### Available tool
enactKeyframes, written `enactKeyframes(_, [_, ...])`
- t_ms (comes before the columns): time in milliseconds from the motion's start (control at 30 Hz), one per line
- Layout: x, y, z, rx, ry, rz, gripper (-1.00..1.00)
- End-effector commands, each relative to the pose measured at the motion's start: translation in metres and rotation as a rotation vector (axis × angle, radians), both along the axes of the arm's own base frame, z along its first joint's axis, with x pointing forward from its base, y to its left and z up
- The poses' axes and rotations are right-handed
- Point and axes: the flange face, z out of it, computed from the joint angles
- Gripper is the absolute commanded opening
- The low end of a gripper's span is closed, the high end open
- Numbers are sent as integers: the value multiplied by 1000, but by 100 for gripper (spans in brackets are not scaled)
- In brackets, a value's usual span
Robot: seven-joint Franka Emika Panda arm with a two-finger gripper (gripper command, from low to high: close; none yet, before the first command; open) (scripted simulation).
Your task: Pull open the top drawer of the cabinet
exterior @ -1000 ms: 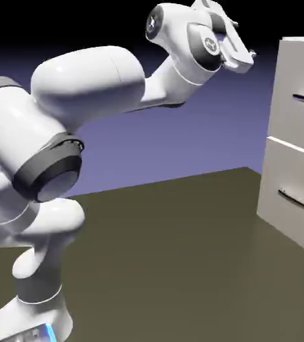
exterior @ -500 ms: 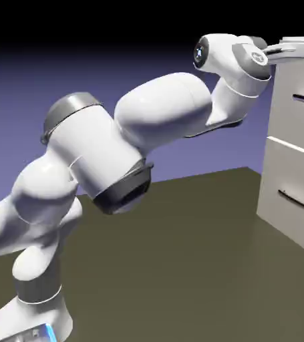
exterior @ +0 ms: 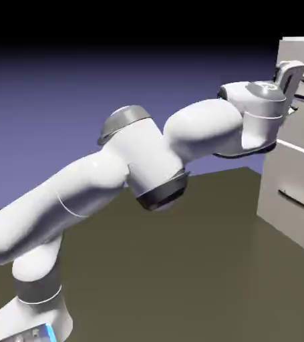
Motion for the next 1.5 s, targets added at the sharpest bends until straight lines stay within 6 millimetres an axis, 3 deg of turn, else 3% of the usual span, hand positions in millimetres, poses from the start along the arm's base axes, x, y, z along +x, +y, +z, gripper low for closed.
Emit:
enactKeyframes(0, [1, 2, -2, -19, -2, -1, 0])
enactKeyframes(200, [26, 2, 5, -14, -8, 3, 0])
enactKeyframes(400, [51, 2, -2, -19, -2, -1, 0])
enactKeyframes(433, [51, 2, -2, -19, -2, -1, -100])
enactKeyframes(467, [51, 2, -2, -19, -2, -1, -100])
enactKeyframes(833, [0, 2, -2, -19, -2, -1, -100])
enactKeyframes(1100, [-55, 2, -2, -19, -2, -1, -100])
enactKeyframes(1367, [-124, 2, -2, -19, -2, -1, -100])
enactKeyframes(1467, [-129, 3, -6, -21, 1, 1, -100])
